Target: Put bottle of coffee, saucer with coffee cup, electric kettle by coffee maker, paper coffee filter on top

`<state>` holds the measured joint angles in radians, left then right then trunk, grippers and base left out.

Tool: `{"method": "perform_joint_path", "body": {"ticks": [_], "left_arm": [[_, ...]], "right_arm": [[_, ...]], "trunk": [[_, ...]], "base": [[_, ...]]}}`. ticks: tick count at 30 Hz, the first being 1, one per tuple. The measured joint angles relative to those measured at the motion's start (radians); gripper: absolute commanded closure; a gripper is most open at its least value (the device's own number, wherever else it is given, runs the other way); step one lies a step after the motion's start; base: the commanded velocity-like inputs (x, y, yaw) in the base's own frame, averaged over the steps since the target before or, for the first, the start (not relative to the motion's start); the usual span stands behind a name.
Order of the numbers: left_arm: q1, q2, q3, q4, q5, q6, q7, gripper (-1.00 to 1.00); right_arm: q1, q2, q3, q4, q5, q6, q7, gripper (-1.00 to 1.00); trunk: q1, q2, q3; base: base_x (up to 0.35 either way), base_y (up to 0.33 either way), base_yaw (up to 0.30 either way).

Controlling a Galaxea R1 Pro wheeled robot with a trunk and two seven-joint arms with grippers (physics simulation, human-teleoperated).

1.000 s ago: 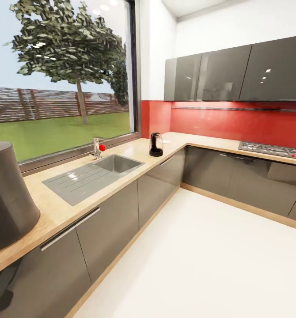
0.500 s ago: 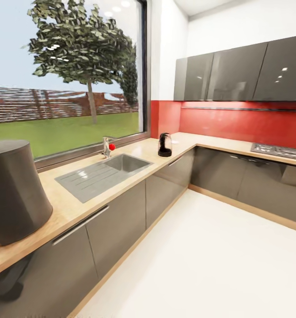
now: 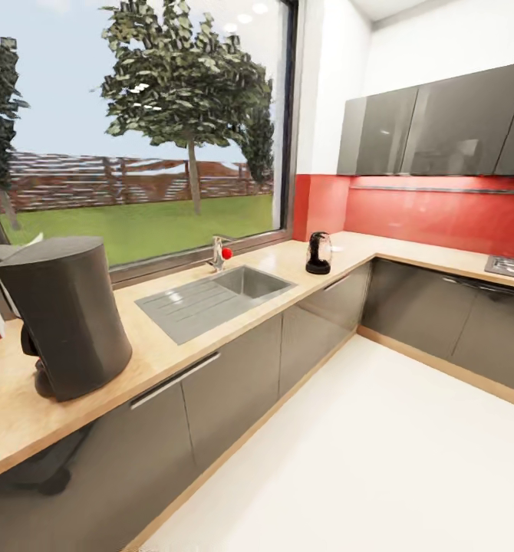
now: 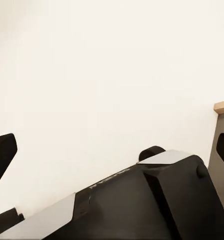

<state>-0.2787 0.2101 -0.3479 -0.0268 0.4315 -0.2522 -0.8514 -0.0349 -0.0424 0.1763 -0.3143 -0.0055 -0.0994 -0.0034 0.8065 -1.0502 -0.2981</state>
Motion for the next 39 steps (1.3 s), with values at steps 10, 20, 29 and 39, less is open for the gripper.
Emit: {"method": "perform_joint_path", "body": {"ticks": [10, 20, 29, 39], "left_arm": [[0.005, 0.007, 0.001, 0.001, 0.007, 0.0, 0.0, -1.0], [0.005, 0.013, 0.001, 0.0, 0.008, 0.0, 0.0, -1.0], [0.005, 0.014, 0.001, 0.0, 0.008, 0.0, 0.0, -1.0], [0.005, 0.014, 0.001, 0.0, 0.008, 0.0, 0.0, -1.0]], "right_arm": [[0.0, 0.0, 0.0, 0.0, 0.0, 0.0, 0.0, -1.0], [0.0, 0.0, 0.0, 0.0, 0.0, -0.001, -0.001, -1.0], [0.0, 0.0, 0.001, 0.0, 0.0, -0.001, 0.0, -1.0], [0.0, 0.001, 0.002, 0.0, 0.001, -0.001, 0.0, -1.0]], "trunk": [[0.0, 0.0, 0.0], [0.0, 0.0, 0.0], [0.0, 0.0, 0.0], [0.0, 0.0, 0.0]], "base": [[0.062, 0.237, 0.118], [0.006, 0.108, 0.246], [-0.102, 0.141, 0.206], [-0.197, 0.214, 0.149]]}}
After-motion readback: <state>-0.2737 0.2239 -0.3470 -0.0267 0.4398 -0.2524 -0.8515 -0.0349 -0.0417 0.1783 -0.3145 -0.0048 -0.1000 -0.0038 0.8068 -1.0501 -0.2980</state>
